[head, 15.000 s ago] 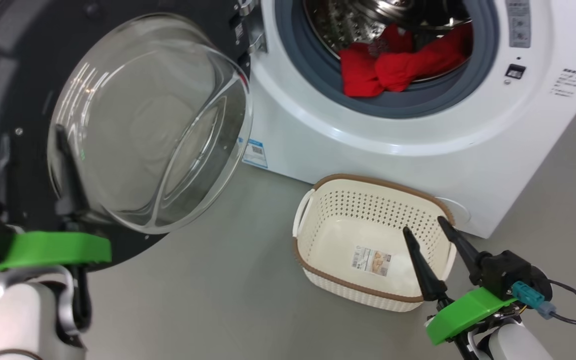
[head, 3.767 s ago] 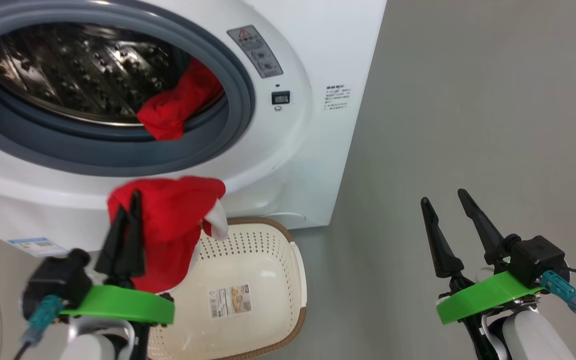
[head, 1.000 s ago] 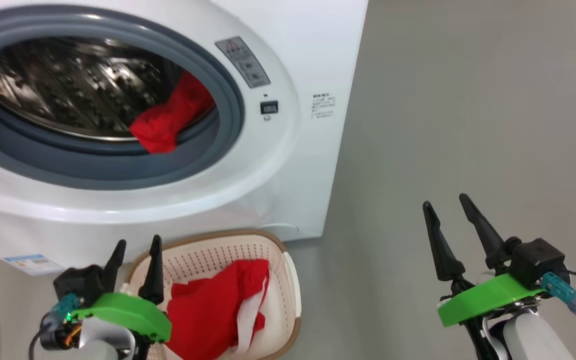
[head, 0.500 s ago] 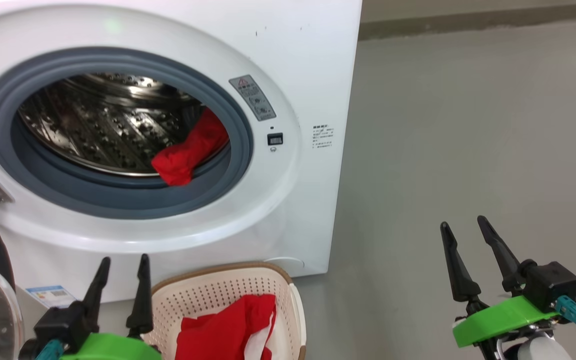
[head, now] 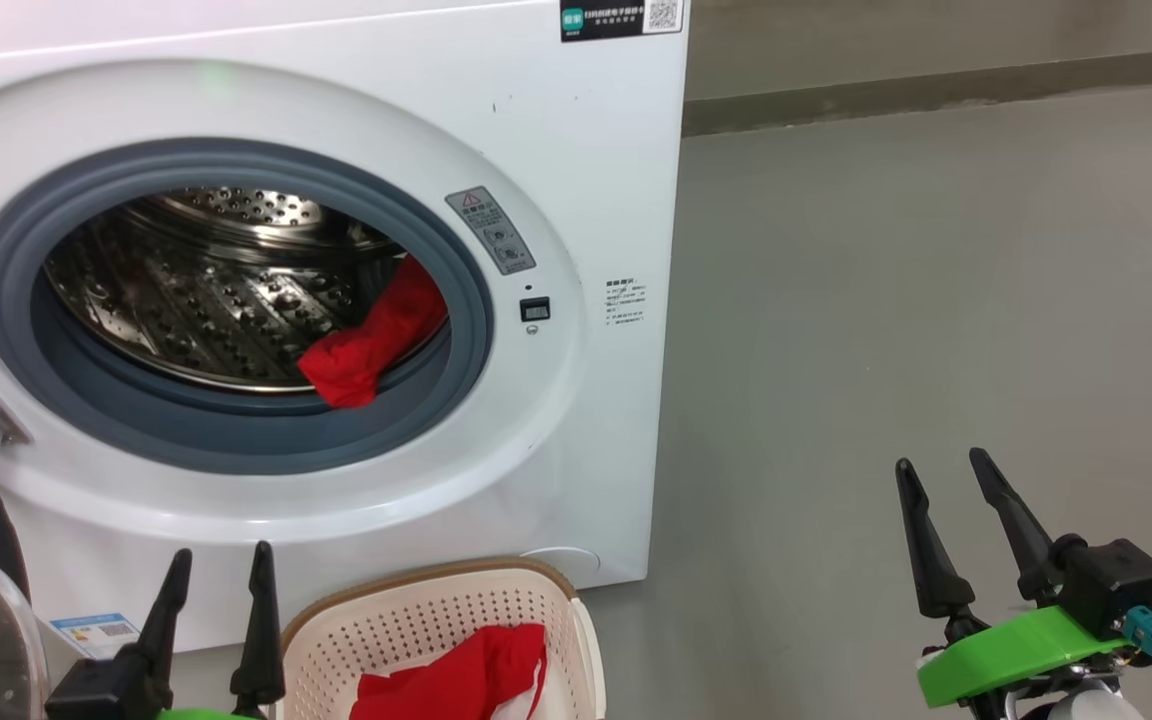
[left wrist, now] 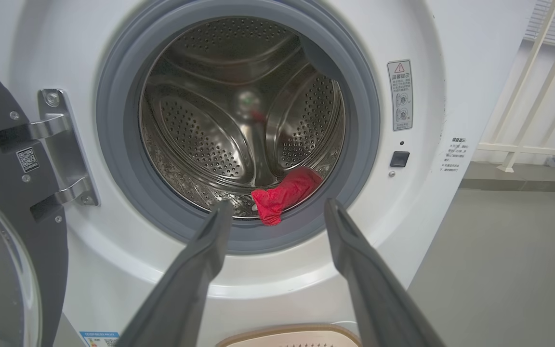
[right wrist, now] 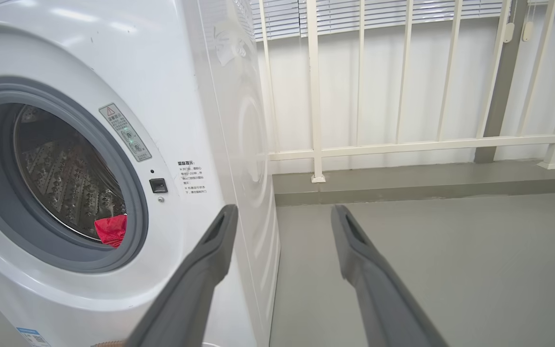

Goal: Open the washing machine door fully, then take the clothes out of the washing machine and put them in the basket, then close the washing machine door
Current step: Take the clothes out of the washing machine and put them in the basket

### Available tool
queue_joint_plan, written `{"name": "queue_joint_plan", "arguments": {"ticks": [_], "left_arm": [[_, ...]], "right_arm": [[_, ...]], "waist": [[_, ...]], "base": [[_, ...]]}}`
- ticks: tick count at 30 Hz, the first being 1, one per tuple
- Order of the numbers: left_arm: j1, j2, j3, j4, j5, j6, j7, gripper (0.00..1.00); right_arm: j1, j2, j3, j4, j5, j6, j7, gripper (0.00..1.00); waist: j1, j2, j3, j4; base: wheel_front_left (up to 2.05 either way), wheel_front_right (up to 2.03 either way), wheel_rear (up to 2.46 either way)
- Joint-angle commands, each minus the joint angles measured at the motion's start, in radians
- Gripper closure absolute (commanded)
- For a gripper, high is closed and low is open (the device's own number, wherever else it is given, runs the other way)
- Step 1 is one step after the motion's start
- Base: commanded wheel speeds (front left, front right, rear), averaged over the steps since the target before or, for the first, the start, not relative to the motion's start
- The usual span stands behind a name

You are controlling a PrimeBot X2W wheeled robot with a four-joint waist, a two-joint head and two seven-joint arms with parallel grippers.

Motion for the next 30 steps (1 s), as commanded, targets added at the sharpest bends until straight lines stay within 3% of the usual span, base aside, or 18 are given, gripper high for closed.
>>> {"name": "queue_joint_plan", "arguments": {"ticks": [1,30], "left_arm": [[-0.012,0.009,0.040,-0.031,0.011,0.003,-0.009,0.00],[-0.013,0.003,0.043,-0.037,0.019,-0.014,-0.009,0.00]], "right_arm": [[-0.017,-0.006,0.021,-0.024,-0.017,0.006,-0.006,0.00],[-0.010,-0.012,0.032,-0.023,-0.007,0.006,-0.006,0.00]], "waist": [[0.0000,0.0000,-0.007,-0.003],[0.0000,0.0000,-0.002,0.001]], "base": [[0.00,0.00,0.00],[0.00,0.00,0.00]]}}
